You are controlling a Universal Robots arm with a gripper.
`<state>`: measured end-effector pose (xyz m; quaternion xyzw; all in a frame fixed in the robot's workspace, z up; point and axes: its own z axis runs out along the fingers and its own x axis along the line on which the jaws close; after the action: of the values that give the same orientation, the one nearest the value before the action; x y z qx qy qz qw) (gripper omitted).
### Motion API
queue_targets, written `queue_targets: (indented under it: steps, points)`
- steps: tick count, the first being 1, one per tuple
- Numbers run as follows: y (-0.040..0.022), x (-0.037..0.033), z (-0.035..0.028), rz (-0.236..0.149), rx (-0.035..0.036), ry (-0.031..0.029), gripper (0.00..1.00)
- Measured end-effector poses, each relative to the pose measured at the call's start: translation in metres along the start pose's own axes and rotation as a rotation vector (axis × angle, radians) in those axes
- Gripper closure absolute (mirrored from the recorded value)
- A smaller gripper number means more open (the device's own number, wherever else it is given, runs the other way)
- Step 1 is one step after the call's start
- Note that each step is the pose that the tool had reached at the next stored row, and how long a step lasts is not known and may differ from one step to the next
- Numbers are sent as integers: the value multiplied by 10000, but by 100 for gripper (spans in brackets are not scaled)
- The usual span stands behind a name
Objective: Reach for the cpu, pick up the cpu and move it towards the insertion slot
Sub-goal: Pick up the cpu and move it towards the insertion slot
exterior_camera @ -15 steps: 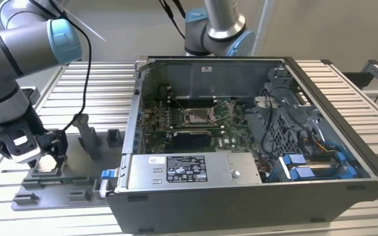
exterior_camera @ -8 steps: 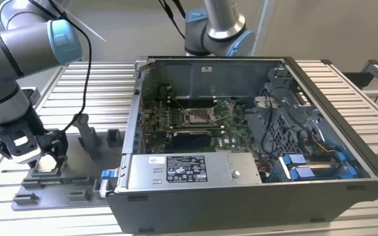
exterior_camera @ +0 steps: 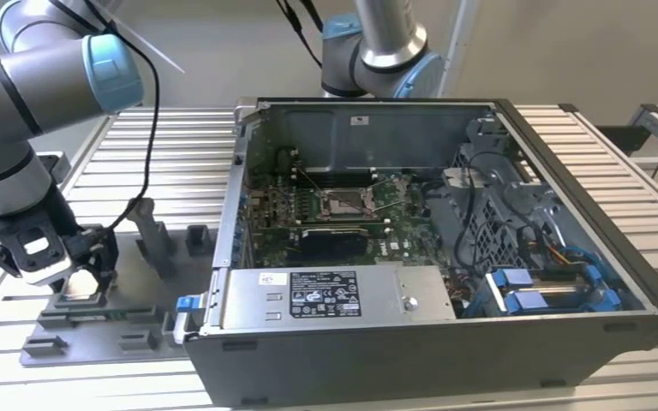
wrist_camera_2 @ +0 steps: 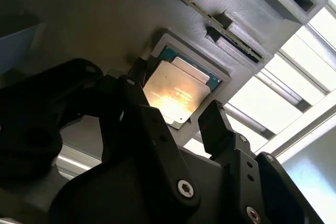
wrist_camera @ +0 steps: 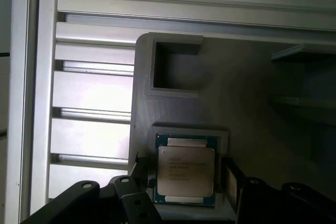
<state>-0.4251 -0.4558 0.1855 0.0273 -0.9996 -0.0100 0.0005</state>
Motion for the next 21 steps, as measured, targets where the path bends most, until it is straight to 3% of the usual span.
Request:
queue_targets:
  steps: [13, 21]
  points:
    - [0, 0, -2, 4, 0, 0, 100]
    - [4, 0, -217, 6, 8, 3, 100]
